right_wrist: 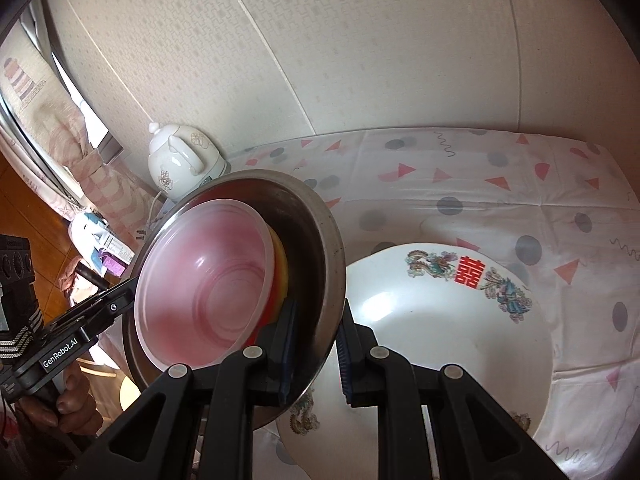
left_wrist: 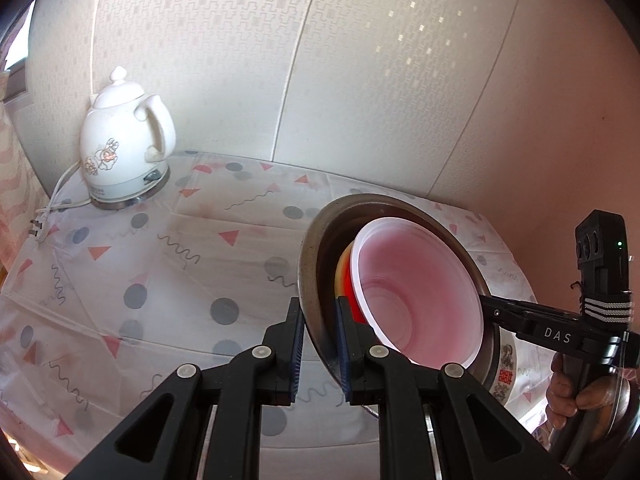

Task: Organize plates and bowls
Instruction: 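Lift the steel bowl stack with both grippers and carry it over the plate stack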

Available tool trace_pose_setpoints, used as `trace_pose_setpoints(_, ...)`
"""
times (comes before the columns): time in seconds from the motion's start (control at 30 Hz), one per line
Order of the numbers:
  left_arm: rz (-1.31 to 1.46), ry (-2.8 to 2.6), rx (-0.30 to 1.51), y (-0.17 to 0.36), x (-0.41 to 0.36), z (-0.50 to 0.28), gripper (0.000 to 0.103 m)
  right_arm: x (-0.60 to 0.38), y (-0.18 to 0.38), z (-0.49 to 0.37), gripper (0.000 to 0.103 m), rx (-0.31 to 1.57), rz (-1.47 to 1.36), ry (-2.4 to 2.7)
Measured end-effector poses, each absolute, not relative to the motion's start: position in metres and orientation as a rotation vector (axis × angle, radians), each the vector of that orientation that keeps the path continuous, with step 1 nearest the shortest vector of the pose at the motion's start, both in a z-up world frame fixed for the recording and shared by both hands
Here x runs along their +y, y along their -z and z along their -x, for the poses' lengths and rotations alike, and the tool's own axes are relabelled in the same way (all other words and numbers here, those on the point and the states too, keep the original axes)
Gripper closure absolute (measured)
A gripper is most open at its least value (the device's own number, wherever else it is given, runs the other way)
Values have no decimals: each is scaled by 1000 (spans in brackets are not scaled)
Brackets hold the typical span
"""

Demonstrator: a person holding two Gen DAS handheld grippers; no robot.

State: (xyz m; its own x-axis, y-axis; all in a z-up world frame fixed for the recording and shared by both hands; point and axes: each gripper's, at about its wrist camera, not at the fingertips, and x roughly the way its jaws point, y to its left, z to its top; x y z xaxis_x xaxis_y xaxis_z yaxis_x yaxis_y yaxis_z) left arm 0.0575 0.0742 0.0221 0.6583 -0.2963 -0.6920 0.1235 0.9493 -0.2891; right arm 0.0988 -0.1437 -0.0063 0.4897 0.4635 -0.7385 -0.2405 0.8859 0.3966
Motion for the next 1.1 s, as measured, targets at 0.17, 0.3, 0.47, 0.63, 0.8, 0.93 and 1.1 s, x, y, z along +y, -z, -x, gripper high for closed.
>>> trace_pose_setpoints(0.17,204,309,827,-26,48,-63,87,-173,0,-87,85,953,-282,-377)
trace_pose_setpoints(0.3,189,362,833,-28,28,-65,87,-195,-4,-76,85,942,-304,-328)
trace_pose_setpoints(0.47,181,426,850,-28,7,-69,87,-221,-10,-63,85,923,-334,-277)
trace_pose_setpoints(0.63,191,469,876,-25,-8,-75,87,-238,-12,-57,84,912,-357,-231)
trace_pose_setpoints(0.8,185,482,898,-21,-18,-79,87,-246,-4,-56,84,928,-382,-201)
trace_pose_setpoints(0.93,188,478,934,-10,-20,-81,87,-249,7,-57,84,956,-401,-198)
trace_pose_setpoints(1.1,200,470,967,-2,-18,-84,87,-244,15,-61,84,992,-379,-199)
